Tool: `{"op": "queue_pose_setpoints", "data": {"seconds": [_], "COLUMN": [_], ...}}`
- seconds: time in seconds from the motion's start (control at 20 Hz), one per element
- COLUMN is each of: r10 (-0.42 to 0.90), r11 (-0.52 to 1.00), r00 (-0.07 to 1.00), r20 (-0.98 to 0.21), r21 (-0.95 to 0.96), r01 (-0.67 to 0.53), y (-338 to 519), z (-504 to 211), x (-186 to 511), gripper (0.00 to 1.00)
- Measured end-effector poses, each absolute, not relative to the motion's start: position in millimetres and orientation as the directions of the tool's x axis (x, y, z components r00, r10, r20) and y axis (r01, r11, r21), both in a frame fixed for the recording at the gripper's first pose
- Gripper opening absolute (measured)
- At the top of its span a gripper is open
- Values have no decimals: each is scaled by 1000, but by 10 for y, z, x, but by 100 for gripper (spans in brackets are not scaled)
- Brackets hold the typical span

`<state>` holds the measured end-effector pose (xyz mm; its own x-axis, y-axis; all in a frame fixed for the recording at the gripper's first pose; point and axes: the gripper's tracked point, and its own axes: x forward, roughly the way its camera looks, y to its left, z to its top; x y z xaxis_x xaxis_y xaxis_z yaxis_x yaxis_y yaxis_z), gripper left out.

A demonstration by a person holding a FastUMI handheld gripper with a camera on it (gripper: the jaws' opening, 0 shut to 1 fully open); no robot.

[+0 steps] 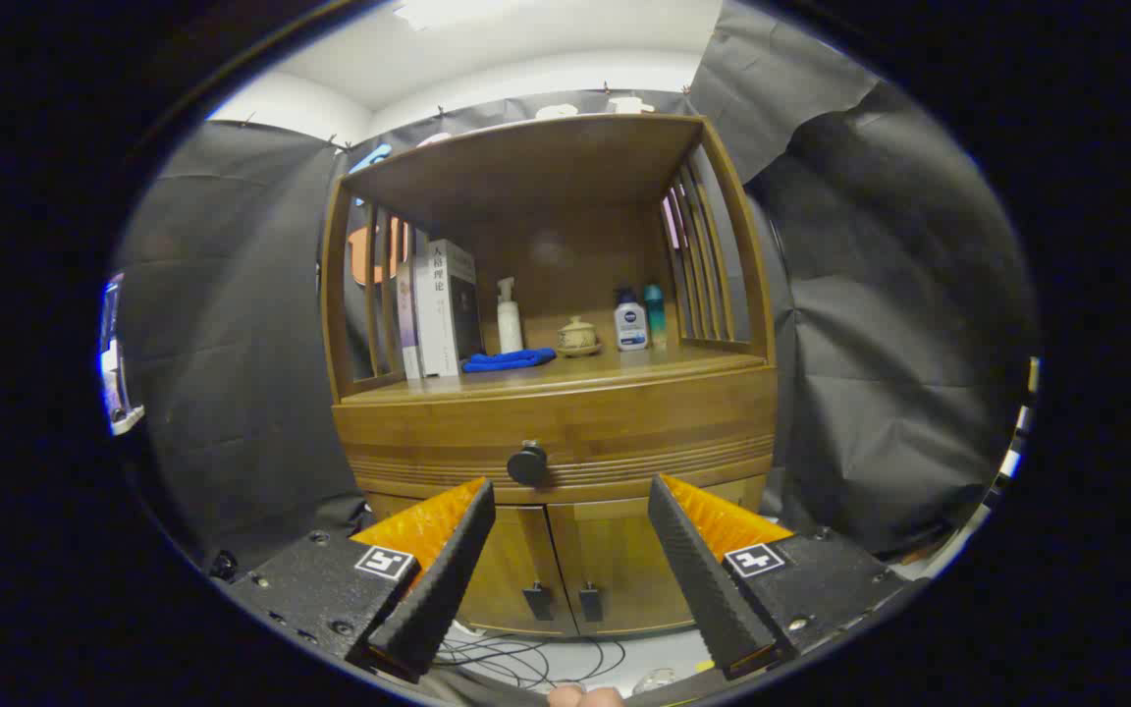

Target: Pull open the drawer, take out the items inside it, and place them on the countertop above the cabinet.

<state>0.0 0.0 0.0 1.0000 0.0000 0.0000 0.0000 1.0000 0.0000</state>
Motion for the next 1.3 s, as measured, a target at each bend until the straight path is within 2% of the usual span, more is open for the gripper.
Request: {"op": "queue_pose_setpoints", "data": {"seconds": [0.5, 1.05, 1.3], "r10": [23, 28, 24], "r11": [999, 999, 997], "r00": [1000, 999, 1000], "r20": [14, -25, 10], "r21": [-33, -41, -67], "r01": [-23, -29, -23], "y": [13, 50, 45], "z": [13, -133, -51], "x": [-22, 9, 119], "gripper": [100, 100, 100]}}
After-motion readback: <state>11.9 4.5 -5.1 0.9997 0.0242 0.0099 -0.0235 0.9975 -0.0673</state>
